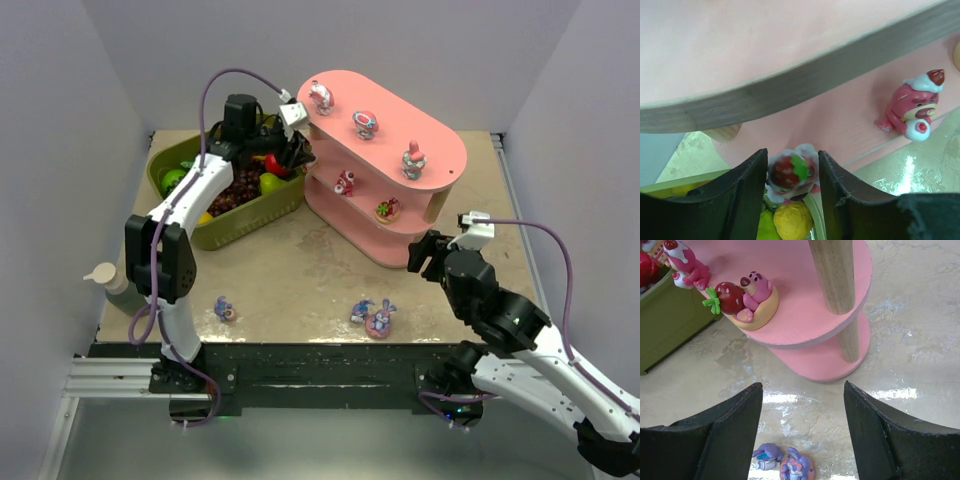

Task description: Place and organize the plastic toys onto the shelf

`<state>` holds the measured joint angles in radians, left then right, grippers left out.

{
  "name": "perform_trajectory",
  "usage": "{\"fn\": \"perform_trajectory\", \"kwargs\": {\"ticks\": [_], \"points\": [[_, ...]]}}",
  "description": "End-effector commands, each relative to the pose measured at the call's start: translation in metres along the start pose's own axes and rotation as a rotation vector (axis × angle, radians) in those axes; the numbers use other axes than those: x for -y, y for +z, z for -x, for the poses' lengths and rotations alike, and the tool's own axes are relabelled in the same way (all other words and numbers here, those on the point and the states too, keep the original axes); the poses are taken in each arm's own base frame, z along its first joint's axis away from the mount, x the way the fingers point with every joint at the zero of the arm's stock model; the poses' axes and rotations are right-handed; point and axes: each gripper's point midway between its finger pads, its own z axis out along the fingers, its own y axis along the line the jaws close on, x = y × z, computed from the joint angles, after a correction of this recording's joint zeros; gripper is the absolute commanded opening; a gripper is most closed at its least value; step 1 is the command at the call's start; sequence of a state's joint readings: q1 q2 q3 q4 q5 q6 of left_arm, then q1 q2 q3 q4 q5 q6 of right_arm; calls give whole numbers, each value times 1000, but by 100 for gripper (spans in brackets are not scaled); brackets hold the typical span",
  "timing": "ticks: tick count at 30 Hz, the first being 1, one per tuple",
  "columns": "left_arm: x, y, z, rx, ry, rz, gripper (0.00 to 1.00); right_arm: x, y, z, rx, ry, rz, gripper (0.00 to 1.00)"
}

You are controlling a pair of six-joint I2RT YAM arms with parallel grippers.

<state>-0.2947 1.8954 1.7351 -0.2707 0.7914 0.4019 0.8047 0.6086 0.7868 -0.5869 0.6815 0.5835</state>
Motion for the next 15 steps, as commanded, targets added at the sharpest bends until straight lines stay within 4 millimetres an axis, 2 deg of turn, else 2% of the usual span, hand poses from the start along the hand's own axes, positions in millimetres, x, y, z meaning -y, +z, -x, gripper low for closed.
{"fn": "perform_trajectory", "kwargs": {"ticks": [1, 5, 15], "points": [[-4, 7, -14, 7, -51, 11, 52, -5, 2, 7, 24, 40, 11, 70], [-8, 8, -8, 52, -41, 38, 56, -5, 2, 6, 25, 42, 9, 70], [-13, 7, 1, 121, -41, 84, 53, -2, 1, 6, 28, 40, 2, 70]]}}
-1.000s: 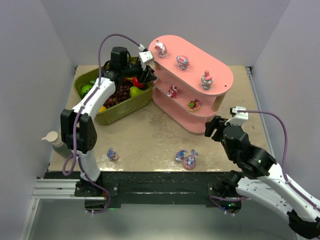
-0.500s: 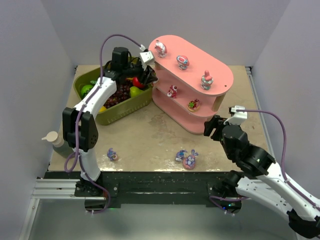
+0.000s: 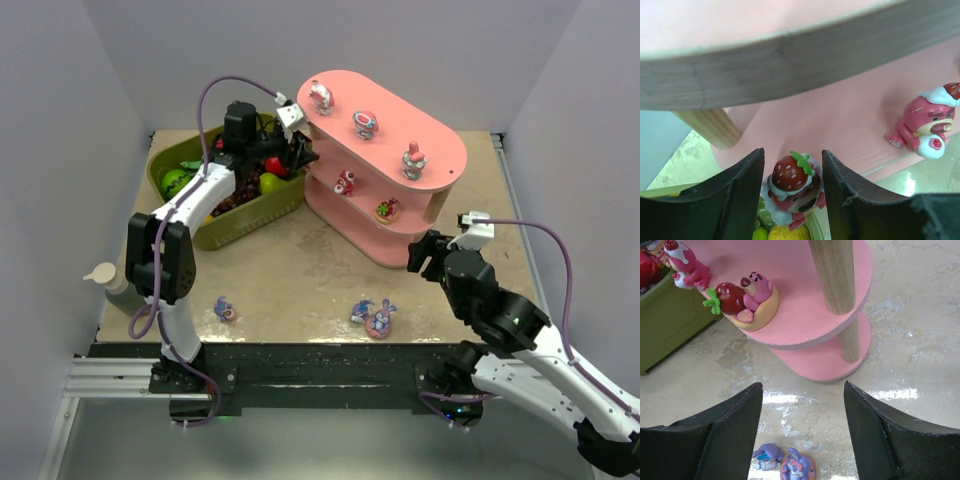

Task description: Place and organize the plastic toys onto the shelf

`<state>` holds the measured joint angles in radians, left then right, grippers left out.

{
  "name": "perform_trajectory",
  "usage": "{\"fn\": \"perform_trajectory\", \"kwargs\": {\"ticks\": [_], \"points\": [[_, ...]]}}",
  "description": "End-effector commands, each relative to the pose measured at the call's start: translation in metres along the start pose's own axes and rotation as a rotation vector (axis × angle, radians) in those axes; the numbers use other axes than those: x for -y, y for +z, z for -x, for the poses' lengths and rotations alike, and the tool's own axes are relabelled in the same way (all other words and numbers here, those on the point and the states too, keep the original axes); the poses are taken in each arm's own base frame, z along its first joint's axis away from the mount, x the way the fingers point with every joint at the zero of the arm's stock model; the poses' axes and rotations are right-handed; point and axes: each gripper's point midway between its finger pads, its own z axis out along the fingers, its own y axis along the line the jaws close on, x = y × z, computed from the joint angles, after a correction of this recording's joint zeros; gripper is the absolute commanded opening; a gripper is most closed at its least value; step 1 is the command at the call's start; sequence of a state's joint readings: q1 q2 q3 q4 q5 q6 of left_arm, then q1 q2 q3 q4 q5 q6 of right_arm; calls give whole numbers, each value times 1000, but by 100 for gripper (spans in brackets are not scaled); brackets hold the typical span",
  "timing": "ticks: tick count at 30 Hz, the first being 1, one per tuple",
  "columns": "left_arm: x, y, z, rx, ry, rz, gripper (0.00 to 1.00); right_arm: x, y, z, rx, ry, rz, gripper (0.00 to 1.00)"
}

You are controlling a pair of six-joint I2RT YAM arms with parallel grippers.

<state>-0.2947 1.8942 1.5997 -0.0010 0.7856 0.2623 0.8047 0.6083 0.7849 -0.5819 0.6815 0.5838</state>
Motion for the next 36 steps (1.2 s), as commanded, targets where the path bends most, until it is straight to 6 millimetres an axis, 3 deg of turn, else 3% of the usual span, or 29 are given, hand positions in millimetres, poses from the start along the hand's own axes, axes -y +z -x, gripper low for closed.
{"fn": "perform_trajectory", "kwargs": {"ticks": [1, 7, 15, 24, 36], "points": [[-7, -4, 9, 39, -1, 45, 51, -1, 1, 5, 26, 37, 1, 70], [-7, -1, 10, 69, -11, 43, 43, 2, 0, 5, 29, 37, -8, 70], [1, 2, 16, 125, 13, -8, 41, 3, 0, 3, 26, 36, -12, 70], [11, 8, 17, 172, 41, -92, 43, 3, 1, 2, 23, 36, -13, 70], [8, 19, 11, 208, 42, -119, 50, 4, 2, 0, 18, 32, -21, 70]]}}
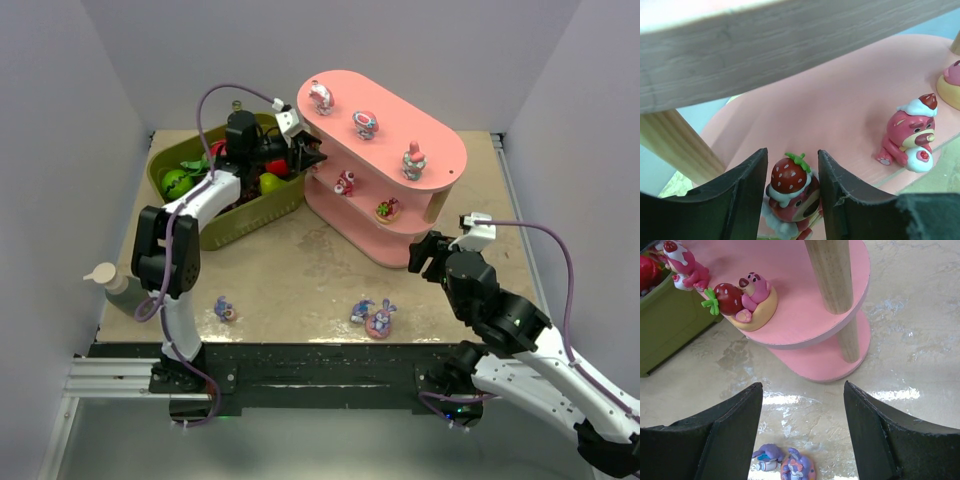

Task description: Place and organize the plastic toys onto the shelf

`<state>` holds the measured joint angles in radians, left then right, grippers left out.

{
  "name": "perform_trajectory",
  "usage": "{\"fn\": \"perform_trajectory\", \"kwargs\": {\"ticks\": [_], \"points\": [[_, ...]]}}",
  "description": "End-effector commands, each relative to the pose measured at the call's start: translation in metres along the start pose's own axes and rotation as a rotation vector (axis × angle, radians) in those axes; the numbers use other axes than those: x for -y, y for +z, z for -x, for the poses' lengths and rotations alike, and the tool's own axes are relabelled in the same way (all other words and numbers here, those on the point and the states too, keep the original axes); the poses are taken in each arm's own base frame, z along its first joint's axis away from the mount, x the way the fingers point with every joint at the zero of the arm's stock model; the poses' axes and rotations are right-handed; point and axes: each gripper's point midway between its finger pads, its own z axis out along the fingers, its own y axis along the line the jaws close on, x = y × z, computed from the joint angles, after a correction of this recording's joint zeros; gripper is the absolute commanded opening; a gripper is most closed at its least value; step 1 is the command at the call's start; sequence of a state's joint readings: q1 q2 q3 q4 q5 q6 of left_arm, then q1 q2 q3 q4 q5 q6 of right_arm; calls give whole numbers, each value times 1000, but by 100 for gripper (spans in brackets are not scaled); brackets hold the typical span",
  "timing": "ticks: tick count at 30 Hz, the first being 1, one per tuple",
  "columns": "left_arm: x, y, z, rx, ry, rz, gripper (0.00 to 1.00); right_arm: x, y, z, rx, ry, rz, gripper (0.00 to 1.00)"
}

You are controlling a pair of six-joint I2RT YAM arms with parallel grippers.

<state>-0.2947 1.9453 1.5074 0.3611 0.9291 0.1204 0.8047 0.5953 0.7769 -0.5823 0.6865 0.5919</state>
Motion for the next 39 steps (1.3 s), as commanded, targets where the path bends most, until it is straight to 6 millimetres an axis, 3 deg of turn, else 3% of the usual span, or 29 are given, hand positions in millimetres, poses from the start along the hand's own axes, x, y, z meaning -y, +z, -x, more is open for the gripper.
{"fn": "perform_trajectory", "kwargs": {"ticks": [1, 14, 17, 21, 24, 29, 36, 39], "points": [[-5, 3, 1, 35, 15, -14, 50, 2, 3, 0, 11, 20, -19, 70], [-7, 7, 0, 66, 30, -27, 48, 3, 5, -3, 8, 16, -28, 70], [-7, 6, 3, 69, 24, -19, 53, 3, 5, -4, 5, 13, -30, 70], [-7, 2, 14, 90, 34, 6, 75, 3, 5, -5, 3, 18, -28, 70], [-5, 0, 23, 104, 43, 16, 84, 2, 5, -5, 2, 23, -21, 70], [-10, -4, 30, 114, 42, 67, 88, 2, 4, -6, -1, 29, -16, 70], [-2, -12, 44, 171, -12, 103, 89, 4, 1, -5, 5, 39, -12, 70], [-4, -17, 39, 177, -52, 158, 89, 4, 0, -6, 2, 41, -8, 70]]}}
